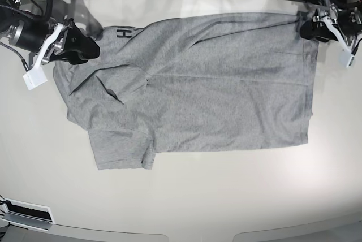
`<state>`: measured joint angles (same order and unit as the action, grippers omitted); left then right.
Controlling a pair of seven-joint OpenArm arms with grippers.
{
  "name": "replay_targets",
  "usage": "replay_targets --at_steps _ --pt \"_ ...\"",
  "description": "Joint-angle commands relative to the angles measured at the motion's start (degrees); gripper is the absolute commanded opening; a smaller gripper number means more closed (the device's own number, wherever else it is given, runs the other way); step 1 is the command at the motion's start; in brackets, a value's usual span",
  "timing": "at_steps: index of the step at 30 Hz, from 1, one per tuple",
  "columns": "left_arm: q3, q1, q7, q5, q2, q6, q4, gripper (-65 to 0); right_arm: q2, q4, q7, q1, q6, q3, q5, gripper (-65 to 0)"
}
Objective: Layout the t-shirt on the table in an organized manner, then fold the t-shirt properly
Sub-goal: 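Hold the shirt corner with the left gripper and shift it slightly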
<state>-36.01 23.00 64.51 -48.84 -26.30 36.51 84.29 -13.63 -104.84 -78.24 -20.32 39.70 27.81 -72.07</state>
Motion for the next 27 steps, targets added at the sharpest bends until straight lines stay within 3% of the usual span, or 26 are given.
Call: replay_targets --at_steps 1,11,14,19,27 --pt "-0.4 0.0 -0.8 -0.9 -0.8 0.3 0.7 -27.5 -0.8 -1.0 1.0 0.3 0.3 0.3 -1.6 -36.7" --pt "-0.2 0.0 -1.1 -0.9 3.1 0.3 0.7 -29.0 -0.8 -1.0 1.0 0.3 0.3 0.3 -1.6 -36.7" --pt "-0.2 0.0 -1.3 -1.2 3.1 0.3 0.7 -37.9 -0.8 -1.0 1.0 0.3 0.3 0.3 -1.6 -36.7" --pt "-0.2 0.0 -3.0 -1.1 3.1 0.3 0.7 -63.9 -0.8 -1.0 1.0 0.3 0.3 0.3 -1.6 -36.7" --pt "-0.2 -0.2 -3.0 -1.7 2.3 0.3 0.9 -65.0 -0.8 -1.0 1.0 0.3 0.3 0.3 -1.6 -36.7"
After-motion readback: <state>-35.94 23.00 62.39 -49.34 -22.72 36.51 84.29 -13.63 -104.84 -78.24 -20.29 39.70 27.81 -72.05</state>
